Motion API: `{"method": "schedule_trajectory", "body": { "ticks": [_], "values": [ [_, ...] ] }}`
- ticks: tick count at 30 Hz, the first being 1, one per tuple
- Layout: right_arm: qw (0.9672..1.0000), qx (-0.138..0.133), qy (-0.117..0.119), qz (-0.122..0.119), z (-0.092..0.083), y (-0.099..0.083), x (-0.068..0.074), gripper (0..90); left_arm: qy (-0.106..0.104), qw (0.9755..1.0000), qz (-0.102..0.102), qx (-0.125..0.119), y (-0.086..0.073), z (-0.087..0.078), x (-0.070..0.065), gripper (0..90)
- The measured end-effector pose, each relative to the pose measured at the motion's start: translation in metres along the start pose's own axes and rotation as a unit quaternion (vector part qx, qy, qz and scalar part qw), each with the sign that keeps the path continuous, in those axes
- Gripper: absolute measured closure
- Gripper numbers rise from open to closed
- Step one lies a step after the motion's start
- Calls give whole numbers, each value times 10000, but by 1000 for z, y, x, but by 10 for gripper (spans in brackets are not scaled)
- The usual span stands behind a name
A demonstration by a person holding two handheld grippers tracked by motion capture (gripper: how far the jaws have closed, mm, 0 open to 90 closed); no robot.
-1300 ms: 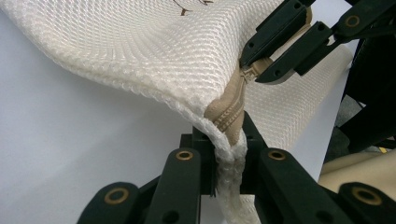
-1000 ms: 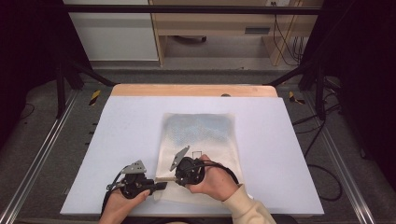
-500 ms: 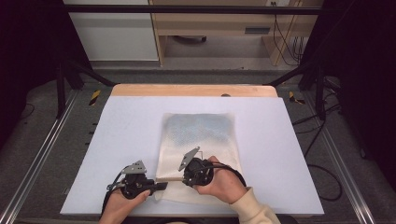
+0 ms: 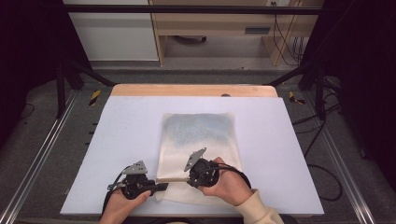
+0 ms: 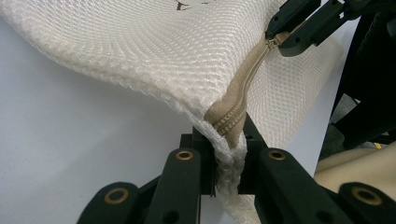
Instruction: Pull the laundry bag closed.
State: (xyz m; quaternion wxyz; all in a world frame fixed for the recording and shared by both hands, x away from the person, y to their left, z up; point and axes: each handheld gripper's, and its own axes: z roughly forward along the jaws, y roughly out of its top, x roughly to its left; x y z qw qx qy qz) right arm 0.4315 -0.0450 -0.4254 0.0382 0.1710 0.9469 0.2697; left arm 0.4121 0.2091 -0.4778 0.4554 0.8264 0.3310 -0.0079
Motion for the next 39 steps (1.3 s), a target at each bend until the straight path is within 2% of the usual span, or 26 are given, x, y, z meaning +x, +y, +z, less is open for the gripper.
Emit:
{"method": "schedule_trajectory", "body": {
  "ticks": [17,18,26,33,39],
  "values": [
    [9999,-15,-111,13,-5,-5,-1,820,28,9999,157,-53,3,3,-3,821],
    [9999,1,-111,90,-5,-6,-1,820,33,9998,171,-58,3,4,-4,821],
    [9998,-3,-179,75,-11,-10,-5,820,28,9997,237,-89,5,8,-8,821],
    [9997,-39,-191,170,-13,-13,-4,820,13,9996,266,-78,5,11,-9,821],
    [9997,18,-220,130,-12,-14,-7,820,67,9995,290,-58,8,14,-9,821]
  ]
}}
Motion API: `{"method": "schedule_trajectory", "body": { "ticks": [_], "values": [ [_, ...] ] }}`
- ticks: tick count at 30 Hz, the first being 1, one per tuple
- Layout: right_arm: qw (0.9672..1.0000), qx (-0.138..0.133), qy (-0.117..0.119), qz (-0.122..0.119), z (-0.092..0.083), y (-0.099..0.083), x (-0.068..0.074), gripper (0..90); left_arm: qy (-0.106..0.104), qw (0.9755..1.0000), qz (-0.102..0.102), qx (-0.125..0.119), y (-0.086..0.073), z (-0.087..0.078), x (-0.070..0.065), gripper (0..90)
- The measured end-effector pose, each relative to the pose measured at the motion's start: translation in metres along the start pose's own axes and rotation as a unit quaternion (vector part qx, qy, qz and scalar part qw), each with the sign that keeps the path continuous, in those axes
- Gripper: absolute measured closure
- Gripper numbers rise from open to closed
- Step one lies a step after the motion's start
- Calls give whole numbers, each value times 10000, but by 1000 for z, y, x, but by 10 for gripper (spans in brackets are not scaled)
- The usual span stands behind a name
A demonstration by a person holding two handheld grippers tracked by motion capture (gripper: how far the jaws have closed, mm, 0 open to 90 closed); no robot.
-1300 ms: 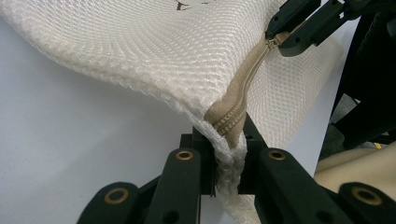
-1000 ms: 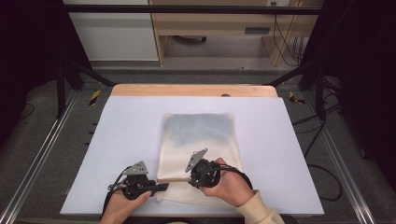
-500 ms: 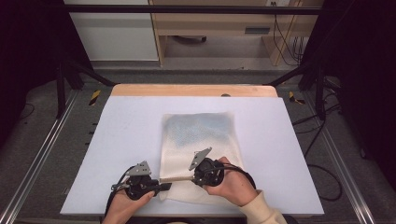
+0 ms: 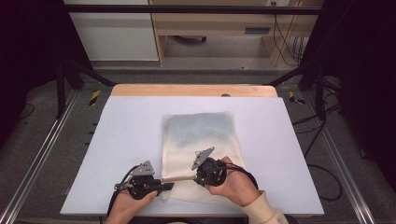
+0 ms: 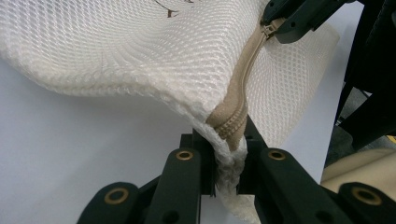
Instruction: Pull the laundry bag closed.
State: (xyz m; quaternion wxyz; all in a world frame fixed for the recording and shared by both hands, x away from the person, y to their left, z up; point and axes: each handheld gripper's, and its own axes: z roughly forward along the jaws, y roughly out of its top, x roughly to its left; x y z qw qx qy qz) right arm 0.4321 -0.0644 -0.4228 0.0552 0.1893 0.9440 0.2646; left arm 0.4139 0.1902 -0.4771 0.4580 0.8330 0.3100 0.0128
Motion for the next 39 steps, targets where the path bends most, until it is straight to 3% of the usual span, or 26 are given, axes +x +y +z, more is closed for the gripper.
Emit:
{"method": "schedule_trajectory", "body": {
  "ticks": [27,39],
  "values": [
    [9998,2,105,193,5,-11,-1,820,11,9998,167,77,1,2,-5,821],
    [9998,-16,24,208,1,-18,-1,820,30,9998,188,54,2,0,-5,822]
  ]
}}
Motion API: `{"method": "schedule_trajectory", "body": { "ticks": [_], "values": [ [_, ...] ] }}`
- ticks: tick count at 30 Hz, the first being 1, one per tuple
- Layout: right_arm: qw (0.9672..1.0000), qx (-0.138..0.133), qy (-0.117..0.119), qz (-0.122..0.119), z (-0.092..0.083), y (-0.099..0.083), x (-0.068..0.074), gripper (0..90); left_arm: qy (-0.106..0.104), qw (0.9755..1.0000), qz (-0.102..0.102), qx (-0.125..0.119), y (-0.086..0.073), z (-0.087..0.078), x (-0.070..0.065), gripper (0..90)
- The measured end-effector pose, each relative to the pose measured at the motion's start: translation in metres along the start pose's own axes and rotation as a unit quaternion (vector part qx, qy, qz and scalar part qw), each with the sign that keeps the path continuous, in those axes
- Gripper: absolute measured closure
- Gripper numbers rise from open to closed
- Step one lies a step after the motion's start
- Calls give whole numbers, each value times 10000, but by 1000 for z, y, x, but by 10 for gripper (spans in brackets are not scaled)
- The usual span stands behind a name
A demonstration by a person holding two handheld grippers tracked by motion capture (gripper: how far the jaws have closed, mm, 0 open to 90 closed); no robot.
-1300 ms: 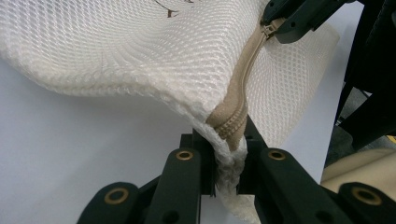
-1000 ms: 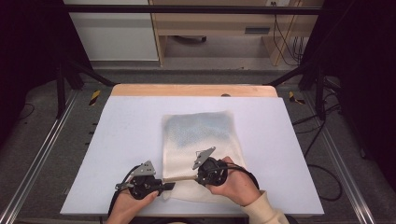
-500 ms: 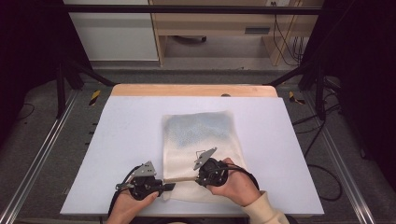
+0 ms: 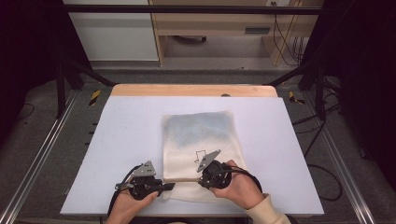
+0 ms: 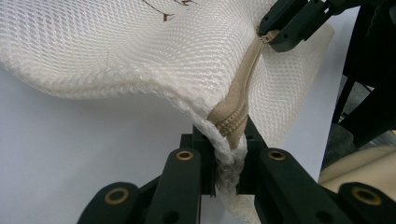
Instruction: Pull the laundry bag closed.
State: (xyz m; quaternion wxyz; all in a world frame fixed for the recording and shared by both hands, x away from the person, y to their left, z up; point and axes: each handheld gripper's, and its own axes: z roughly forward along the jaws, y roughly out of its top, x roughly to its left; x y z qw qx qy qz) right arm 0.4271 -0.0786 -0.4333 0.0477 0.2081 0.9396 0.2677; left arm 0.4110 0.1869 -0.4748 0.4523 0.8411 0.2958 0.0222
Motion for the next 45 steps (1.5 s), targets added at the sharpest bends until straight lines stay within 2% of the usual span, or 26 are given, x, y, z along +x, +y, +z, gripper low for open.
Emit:
{"method": "schedule_trajectory", "body": {
  "ticks": [25,45],
  "values": [
    [9997,-71,-82,230,-10,-24,-3,820,29,10000,-35,-1,-1,-2,3,822],
    [9989,-147,-160,405,-19,-36,-7,820,20,10000,-17,24,-2,-1,3,822]
  ]
}}
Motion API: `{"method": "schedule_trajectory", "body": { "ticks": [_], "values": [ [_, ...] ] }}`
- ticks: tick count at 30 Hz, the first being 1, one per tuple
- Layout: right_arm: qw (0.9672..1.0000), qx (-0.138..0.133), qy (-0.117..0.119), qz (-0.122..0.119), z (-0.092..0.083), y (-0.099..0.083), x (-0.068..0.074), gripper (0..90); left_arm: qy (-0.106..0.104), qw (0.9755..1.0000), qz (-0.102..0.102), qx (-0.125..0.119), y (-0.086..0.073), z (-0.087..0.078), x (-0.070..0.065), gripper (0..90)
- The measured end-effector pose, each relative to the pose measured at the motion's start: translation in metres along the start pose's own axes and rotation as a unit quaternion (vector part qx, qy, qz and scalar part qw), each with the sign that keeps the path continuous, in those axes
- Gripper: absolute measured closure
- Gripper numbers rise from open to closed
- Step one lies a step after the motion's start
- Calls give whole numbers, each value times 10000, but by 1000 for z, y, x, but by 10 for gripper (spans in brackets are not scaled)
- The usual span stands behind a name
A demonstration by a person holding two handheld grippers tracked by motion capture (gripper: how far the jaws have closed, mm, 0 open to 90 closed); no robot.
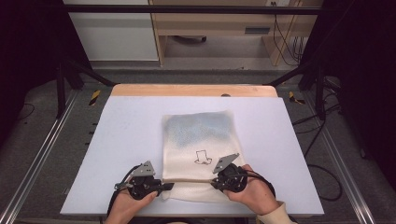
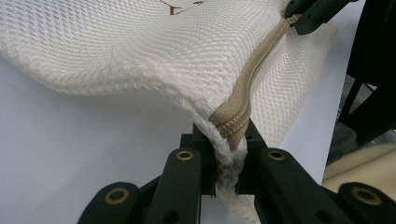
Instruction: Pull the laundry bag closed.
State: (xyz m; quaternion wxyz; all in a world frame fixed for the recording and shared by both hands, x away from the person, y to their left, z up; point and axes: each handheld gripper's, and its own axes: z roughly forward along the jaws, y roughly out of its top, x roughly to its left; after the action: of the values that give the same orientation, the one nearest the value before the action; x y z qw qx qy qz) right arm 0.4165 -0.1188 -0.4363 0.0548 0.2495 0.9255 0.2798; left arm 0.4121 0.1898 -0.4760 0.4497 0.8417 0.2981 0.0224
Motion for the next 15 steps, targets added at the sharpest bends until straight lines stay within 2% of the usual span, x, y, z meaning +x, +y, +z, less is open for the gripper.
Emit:
{"method": "schedule_trajectory", "body": {
  "ticks": [15],
  "values": [
    [10000,-7,-62,41,-3,-4,-2,819,-25,10000,6,-8,0,-1,0,822]
  ]
}}
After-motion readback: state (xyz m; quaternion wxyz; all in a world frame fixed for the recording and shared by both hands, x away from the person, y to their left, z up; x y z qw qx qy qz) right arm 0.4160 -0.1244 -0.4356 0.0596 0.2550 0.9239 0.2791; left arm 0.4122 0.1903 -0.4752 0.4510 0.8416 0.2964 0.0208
